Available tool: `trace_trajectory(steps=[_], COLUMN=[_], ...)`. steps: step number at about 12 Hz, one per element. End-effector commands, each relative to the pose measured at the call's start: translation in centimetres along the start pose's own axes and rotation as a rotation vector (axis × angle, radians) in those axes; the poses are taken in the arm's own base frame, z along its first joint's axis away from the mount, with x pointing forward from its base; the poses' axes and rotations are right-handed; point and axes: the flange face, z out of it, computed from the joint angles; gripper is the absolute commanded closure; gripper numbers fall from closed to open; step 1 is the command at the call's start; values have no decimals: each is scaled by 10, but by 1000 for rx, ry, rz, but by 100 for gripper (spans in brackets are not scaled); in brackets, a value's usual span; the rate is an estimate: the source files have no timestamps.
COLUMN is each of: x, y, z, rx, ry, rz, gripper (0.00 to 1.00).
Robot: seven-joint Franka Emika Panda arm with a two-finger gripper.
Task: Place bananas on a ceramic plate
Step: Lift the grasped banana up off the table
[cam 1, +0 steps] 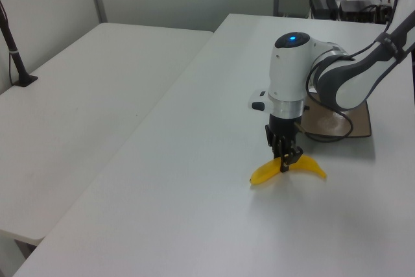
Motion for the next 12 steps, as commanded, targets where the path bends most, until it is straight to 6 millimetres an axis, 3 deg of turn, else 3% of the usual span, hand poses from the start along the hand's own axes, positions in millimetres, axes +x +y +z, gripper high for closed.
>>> trace_trajectory(steps=[1, 6, 12], x=[1, -3, -21], y=[1, 5, 15], z=[-7, -48, -139], rx=[-32, -62, -92], ry=[15, 38, 62], rz=[3, 26, 90], gripper=[93, 94, 95])
